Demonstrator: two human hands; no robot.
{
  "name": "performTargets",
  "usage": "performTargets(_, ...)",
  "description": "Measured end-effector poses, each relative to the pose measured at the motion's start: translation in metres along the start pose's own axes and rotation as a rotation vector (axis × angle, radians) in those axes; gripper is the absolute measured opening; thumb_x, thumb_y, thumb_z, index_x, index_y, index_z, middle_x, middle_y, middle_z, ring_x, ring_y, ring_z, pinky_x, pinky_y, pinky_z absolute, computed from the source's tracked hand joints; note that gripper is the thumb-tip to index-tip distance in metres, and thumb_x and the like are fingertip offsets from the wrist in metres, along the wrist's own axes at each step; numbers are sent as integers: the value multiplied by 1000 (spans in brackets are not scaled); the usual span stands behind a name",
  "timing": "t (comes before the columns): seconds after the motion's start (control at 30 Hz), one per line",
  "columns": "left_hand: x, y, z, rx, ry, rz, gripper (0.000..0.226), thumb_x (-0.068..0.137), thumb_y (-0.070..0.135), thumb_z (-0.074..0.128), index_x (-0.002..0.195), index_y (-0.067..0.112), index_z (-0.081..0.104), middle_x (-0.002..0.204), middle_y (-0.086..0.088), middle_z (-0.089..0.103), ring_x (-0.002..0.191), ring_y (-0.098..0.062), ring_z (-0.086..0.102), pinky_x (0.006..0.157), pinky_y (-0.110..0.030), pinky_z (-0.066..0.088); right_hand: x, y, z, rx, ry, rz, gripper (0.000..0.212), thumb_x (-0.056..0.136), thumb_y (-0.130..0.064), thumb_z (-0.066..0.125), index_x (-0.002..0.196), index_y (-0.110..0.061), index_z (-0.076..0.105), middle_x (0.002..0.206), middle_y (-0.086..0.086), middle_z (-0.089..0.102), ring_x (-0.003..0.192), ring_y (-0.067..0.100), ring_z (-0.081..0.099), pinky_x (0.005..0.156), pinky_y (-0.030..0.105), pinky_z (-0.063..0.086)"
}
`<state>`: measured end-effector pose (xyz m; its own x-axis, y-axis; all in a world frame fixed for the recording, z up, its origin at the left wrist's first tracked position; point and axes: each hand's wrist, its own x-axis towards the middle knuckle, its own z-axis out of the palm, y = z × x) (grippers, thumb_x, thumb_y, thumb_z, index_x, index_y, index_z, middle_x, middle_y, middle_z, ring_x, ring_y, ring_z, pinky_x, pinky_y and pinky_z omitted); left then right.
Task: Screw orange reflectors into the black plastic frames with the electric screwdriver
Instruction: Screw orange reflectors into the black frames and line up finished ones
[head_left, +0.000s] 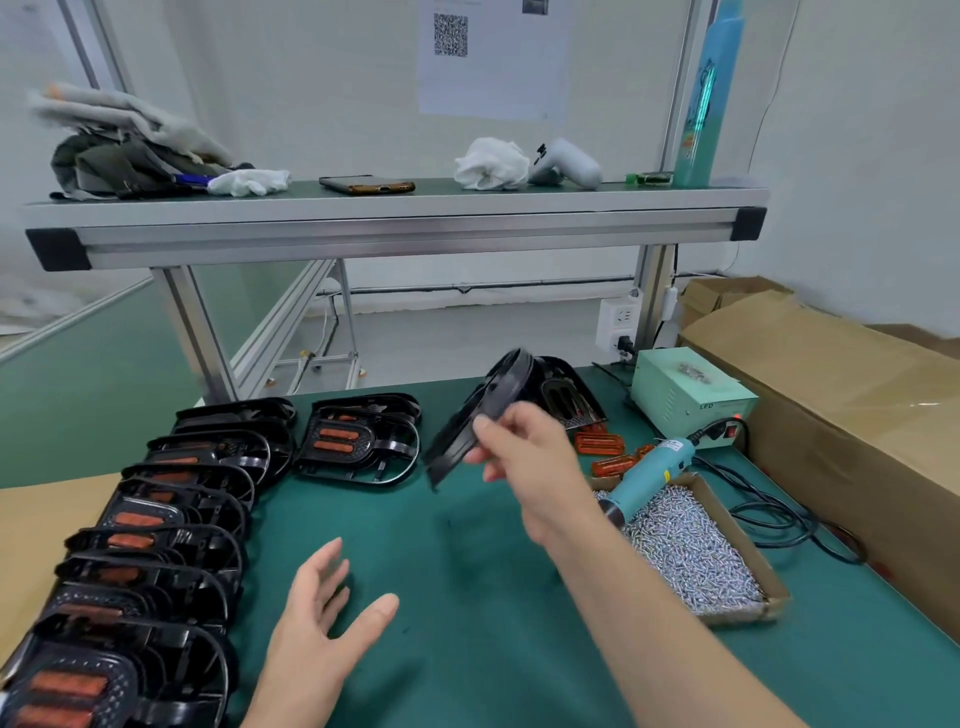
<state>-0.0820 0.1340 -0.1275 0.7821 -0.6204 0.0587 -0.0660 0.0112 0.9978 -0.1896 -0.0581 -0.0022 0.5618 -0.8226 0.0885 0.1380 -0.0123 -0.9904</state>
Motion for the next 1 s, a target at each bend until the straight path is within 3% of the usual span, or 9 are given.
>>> performTargets(0.07, 2, 6, 3, -37, -30, 11, 87, 64, 22, 92, 136, 34, 45, 140, 9, 51, 127, -4, 52, 106, -31, 39, -21, 11, 8, 82, -135, 78, 4, 98, -2, 59, 95, -5, 58, 79, 7, 66, 64, 13, 62, 52, 18, 46)
performTargets(0.17, 6, 13, 4, -73, -64, 12, 90, 65, 21, 87, 140, 35, 40, 145, 1, 45, 125, -7, 54, 107, -34, 38, -44, 34, 16, 158, -299, 187, 8, 99, 0, 55, 98, -6, 60, 87, 6, 65, 71, 10, 65, 60, 19, 51)
performTargets(0.3, 9, 11, -6, 62, -36, -24, 114, 52, 34, 91, 150, 21, 36, 141, -1, 41, 121, -18, 57, 107, -35, 40, -59, 54, 20, 268, -340, 274, 9, 100, 0, 53, 106, -3, 60, 97, 12, 64, 78, 12, 67, 71, 22, 56)
performTargets(0.4, 5, 5, -12, 256, -53, -50, 122, 53, 39, 93, 154, 19, 29, 138, 3, 35, 126, -21, 52, 108, -32, 37, -63, 66, 20, 286, -335, 317, 9, 101, -1, 52, 107, -2, 59, 97, 11, 67, 82, 15, 70, 73, 23, 56)
performTargets(0.5, 2, 3, -12, 461, -50, -22, 124, 53, 51, 90, 156, 20, 26, 133, 10, 32, 125, -13, 46, 106, -30, 35, -66, 73, 17, 105, -310, 365, 8, 104, -10, 50, 101, -4, 55, 94, 10, 68, 76, 19, 70, 64, 24, 56)
performTargets(0.67, 1, 5, -15, 608, -36, 45, 123, 57, 42, 93, 157, 25, 24, 132, 15, 25, 123, -1, 34, 103, -23, 28, -62, 62, -7, -426, -462, 329, 24, 100, -27, 54, 82, -11, 57, 77, 5, 69, 60, 23, 70, 42, 21, 44)
performTargets(0.73, 0, 6, -17, 649, -83, 53, 127, 53, 51, 90, 157, 28, 21, 132, 19, 21, 125, 1, 32, 102, -23, 29, -58, 49, -21, -515, -418, 215, 26, 97, -28, 57, 74, -15, 60, 75, 5, 72, 58, 19, 72, 38, 19, 40)
performTargets(0.83, -1, 9, -18, 699, -174, 44, 133, 41, 71, 73, 156, 35, 16, 132, 28, 16, 129, 1, 32, 100, -24, 32, -47, 26, -47, -564, -216, 50, 26, 95, -28, 61, 72, -15, 62, 76, 2, 74, 56, 16, 72, 40, 17, 38)
performTargets(1.0, 1, 10, -21, 732, -275, 53, 137, 42, 72, 72, 156, 42, 2, 142, 31, 7, 138, 0, 25, 106, -26, 35, -32, 10, -97, -857, 90, -37, 27, 95, -32, 62, 72, -18, 63, 65, -1, 69, 63, 15, 69, 68, 30, 53)
